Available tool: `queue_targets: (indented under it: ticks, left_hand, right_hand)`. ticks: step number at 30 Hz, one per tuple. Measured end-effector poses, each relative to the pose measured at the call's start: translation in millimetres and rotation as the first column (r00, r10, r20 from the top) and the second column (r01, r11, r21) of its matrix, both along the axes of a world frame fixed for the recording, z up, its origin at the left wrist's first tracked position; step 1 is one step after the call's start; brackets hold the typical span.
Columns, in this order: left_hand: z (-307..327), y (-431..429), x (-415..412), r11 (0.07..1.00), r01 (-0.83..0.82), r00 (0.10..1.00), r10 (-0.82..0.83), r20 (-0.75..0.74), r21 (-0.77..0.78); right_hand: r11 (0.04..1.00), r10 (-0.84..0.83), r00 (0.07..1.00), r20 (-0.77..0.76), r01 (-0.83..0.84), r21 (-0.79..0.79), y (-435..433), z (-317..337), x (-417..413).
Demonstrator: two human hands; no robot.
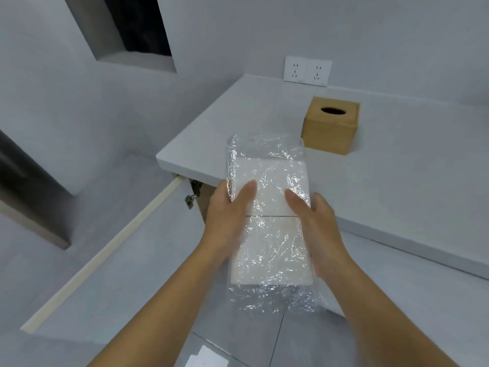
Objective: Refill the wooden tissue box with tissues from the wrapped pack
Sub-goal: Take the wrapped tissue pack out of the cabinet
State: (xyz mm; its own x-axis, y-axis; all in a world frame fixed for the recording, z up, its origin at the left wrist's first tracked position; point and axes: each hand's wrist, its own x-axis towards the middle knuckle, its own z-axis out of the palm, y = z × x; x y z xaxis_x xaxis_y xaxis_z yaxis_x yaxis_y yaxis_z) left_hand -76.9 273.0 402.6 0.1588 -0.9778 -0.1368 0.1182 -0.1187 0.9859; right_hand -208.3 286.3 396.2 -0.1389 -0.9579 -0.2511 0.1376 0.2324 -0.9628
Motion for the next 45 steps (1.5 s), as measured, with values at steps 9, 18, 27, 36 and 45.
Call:
queue_targets:
  ticks: [9, 18, 27, 36, 45]
  left_hand:
    - [56.2, -60.6, -23.2, 0.988, 0.132, 0.991, -0.129, 0.037, -0.079]
    - [79.9, -127.3, -68.1, 0.945, 0.310, 0.951, -0.306, 0.052, -0.105]
    - [80.9, -160.4, -149.3, 0.900, 0.430, 0.902, -0.432, -0.007, -0.067]
    - [60.2, -208.5, -248.8, 0.890, 0.455, 0.891, -0.454, -0.023, 0.043]
    - [37.0, -246.2, -314.9, 0.881, 0.444, 0.881, -0.462, 0.098, 0.163]
  right_hand:
    - [0.990, -0.126, 0.992, 0.003, 0.125, -0.060, -47.9, 55.2, -22.6]
    - [0.957, -0.276, 0.960, -0.050, 0.269, -0.112, -86.0, 88.7, -63.6]
    - [0.916, -0.402, 0.911, -0.091, 0.398, -0.057, -103.9, 91.8, -134.0]
    - [0.904, -0.427, 0.896, -0.126, 0.427, -0.023, -150.0, 73.0, -232.1]
    - [0.885, -0.443, 0.886, -0.133, 0.456, 0.091, -195.9, 42.6, -299.1]
